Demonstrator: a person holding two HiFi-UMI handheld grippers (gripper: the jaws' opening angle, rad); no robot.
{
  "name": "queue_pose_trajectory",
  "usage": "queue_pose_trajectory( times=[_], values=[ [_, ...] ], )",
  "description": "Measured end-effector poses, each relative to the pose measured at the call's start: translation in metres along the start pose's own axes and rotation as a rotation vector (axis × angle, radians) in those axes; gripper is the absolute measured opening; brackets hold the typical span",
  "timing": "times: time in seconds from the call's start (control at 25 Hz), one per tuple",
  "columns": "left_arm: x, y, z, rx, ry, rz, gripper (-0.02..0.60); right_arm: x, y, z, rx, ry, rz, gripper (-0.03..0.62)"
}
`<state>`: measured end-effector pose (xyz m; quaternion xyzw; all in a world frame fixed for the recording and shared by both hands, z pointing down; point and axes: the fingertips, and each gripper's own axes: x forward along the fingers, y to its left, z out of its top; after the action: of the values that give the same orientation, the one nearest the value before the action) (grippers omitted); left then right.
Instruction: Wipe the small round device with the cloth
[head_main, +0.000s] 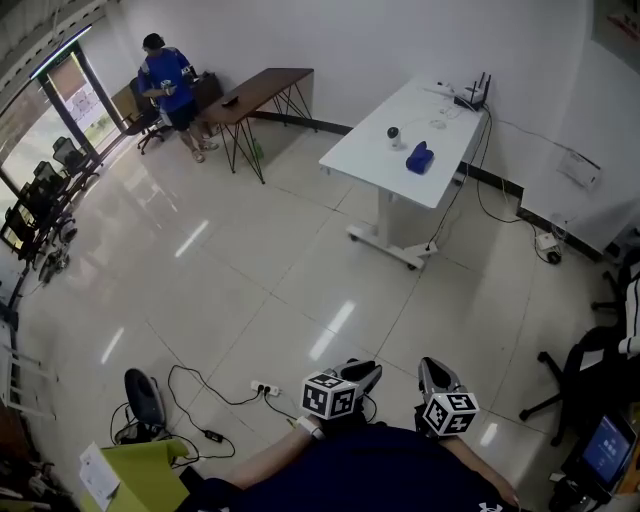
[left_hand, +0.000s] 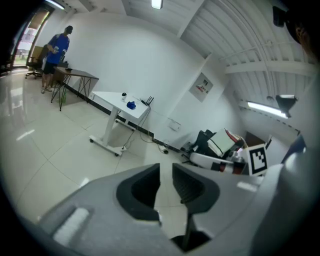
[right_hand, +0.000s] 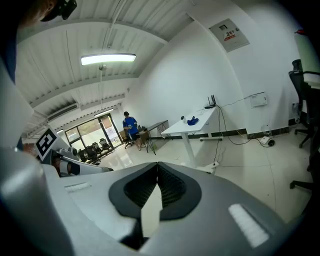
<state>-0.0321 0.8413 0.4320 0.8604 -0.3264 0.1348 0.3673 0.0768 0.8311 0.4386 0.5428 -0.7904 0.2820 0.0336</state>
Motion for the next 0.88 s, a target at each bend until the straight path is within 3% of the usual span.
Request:
queue_pose_trajectory(
  times=[0.4, 0.88],
  values=[
    [0.04, 0.057, 0.062, -0.008, 0.011, -0.028, 0.078, 0.076, -0.022, 0.036, 0.003, 0.007, -0.045, 0.012],
    [0.068, 0.148, 0.15, -0.024, 0.019, -0.063, 0.078, 0.188, -0.02, 0.084, -0.003, 0.041, -0.105, 0.012]
  ],
)
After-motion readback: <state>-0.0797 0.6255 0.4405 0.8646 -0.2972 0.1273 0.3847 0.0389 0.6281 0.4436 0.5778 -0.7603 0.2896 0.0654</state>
